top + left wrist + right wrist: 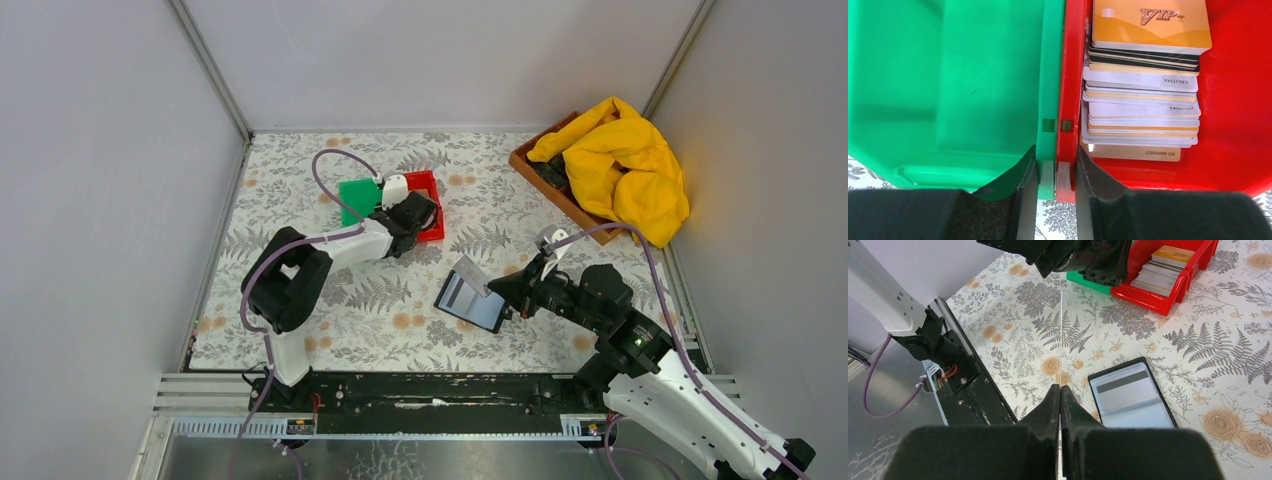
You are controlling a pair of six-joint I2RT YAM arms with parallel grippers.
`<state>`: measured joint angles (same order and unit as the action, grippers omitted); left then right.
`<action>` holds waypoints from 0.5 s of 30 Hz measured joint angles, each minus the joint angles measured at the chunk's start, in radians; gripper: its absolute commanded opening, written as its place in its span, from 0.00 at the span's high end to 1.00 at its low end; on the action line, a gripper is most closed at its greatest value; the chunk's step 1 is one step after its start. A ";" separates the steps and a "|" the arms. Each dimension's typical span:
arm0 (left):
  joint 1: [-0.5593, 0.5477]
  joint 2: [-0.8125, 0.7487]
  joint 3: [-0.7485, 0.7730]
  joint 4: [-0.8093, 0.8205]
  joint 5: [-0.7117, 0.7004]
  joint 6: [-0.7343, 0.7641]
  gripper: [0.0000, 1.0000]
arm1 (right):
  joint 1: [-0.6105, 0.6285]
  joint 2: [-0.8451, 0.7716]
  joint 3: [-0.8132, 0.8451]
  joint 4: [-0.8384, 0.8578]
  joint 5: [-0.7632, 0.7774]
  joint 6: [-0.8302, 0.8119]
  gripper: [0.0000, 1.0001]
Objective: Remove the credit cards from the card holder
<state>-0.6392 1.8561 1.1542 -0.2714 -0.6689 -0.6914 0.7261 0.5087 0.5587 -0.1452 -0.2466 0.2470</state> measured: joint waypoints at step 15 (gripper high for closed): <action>0.000 -0.073 -0.140 0.173 0.044 0.052 1.00 | 0.000 0.024 -0.001 0.000 0.000 -0.002 1.00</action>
<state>-0.6392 1.7828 1.0142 -0.0982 -0.6247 -0.6395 0.7261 0.5323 0.5575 -0.1448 -0.2466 0.2455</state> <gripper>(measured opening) 0.333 0.014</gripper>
